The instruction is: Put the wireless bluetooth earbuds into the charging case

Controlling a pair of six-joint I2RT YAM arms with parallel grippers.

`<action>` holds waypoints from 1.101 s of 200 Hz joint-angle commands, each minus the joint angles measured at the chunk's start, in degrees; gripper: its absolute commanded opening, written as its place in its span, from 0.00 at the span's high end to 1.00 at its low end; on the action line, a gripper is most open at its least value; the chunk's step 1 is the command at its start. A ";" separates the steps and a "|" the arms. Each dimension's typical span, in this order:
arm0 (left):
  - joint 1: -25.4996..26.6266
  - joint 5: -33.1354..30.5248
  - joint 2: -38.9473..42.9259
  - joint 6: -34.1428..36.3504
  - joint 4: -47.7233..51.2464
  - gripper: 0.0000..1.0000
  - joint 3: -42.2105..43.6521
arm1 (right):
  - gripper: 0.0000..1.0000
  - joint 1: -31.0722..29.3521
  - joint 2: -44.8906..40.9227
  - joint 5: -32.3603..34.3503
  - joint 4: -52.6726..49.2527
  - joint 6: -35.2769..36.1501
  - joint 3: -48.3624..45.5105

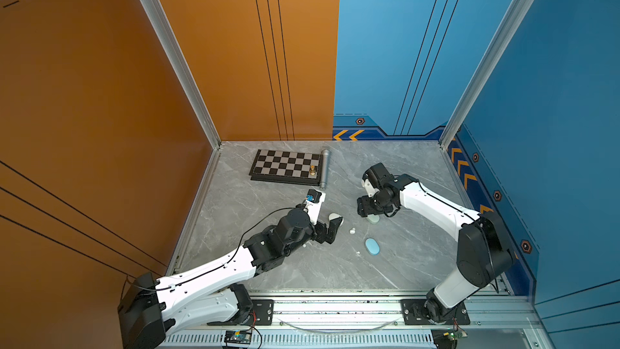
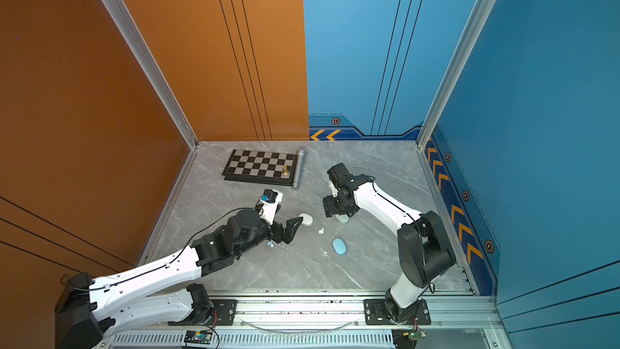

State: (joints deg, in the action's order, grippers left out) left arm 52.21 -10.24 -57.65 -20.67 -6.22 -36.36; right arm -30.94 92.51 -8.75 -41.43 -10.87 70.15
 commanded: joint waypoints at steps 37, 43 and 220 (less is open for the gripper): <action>-2.82 5.74 11.40 4.45 1.19 0.01 4.86 | 0.28 -6.51 1.09 -10.65 8.45 25.92 -2.60; -2.92 6.08 12.38 5.19 3.10 0.01 4.65 | 0.27 -6.72 1.58 -10.60 9.15 27.37 -2.58; -4.18 3.76 17.92 8.89 12.33 0.04 5.07 | 0.44 -12.54 22.05 5.09 10.25 26.88 9.42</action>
State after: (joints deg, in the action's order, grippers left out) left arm 48.64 -5.54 -39.86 -12.84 4.64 -31.48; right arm -42.94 113.54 -7.84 -30.94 17.28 78.06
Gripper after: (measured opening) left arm 0.959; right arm 0.593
